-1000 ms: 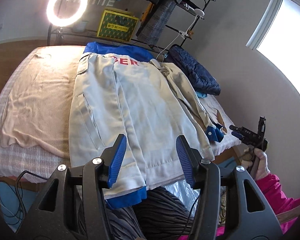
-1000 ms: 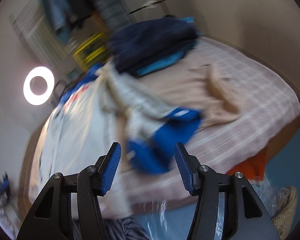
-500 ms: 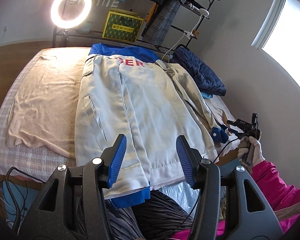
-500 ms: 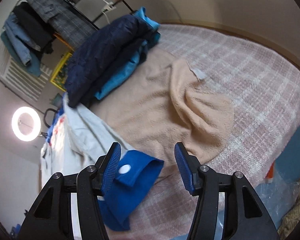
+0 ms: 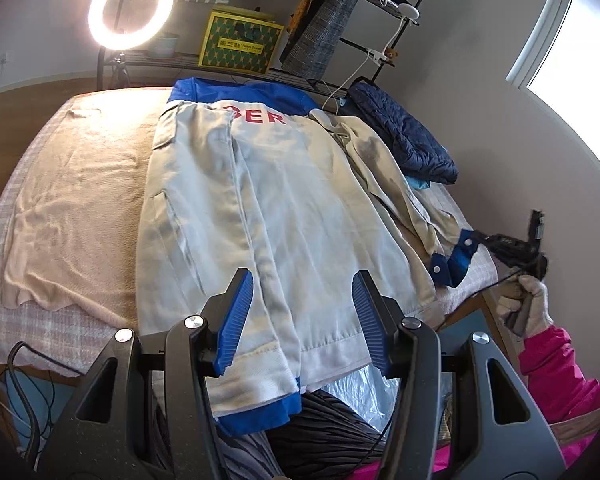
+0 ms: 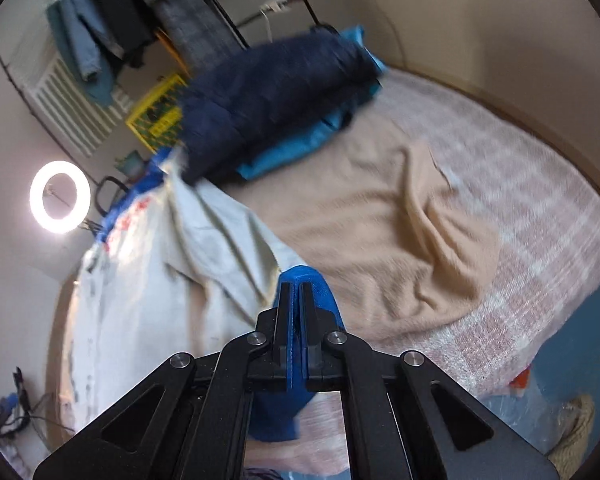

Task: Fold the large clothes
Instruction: 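Grasp the other blue cuff with the right gripper and lift it toward the jacket center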

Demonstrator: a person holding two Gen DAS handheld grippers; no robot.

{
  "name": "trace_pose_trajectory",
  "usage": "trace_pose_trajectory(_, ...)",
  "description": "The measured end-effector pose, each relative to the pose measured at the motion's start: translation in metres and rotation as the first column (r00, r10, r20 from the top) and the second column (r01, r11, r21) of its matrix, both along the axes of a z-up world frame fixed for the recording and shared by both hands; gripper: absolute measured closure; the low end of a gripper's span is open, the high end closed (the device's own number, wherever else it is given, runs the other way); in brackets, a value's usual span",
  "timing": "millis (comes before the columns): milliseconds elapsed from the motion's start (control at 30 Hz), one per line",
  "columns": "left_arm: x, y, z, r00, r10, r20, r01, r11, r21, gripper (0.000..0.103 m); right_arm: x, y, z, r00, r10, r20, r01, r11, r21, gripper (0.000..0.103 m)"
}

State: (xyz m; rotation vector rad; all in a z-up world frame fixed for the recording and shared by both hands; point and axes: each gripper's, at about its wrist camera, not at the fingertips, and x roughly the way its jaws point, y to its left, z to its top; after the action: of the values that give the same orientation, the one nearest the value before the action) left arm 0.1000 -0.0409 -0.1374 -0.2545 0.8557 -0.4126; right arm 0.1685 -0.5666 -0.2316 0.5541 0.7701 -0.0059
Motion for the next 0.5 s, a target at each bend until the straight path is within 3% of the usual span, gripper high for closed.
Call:
trace_pose_trajectory(167,0.014,-0.011,-0.012,0.999,-0.015,-0.029,0.015,1.0,-0.01,0.05,-0.02,0.03,0.039,0.99,0.076,0.117,-0.074,0.997,-0.027,0.102)
trace_pose_trajectory(300,0.023,-0.018,-0.02,0.999,-0.02,-0.05,0.019,1.0,-0.017,0.05,-0.026,0.08,0.054,0.96,0.224,0.168,-0.217,0.974,-0.06,0.102)
trace_pose_trajectory(400,0.027,-0.019,-0.024,0.998,-0.021,-0.056,0.02,1.0,-0.019,0.05,-0.028,0.122,0.049,0.921,0.356,0.158,-0.349,0.934,-0.074,0.102)
trace_pose_trajectory(500,0.031,-0.02,-0.027,0.998,-0.017,-0.061,0.016,1.0,-0.017,0.05,-0.035,0.169,0.029,0.851,0.515,0.098,-0.505,0.856,-0.115,0.102)
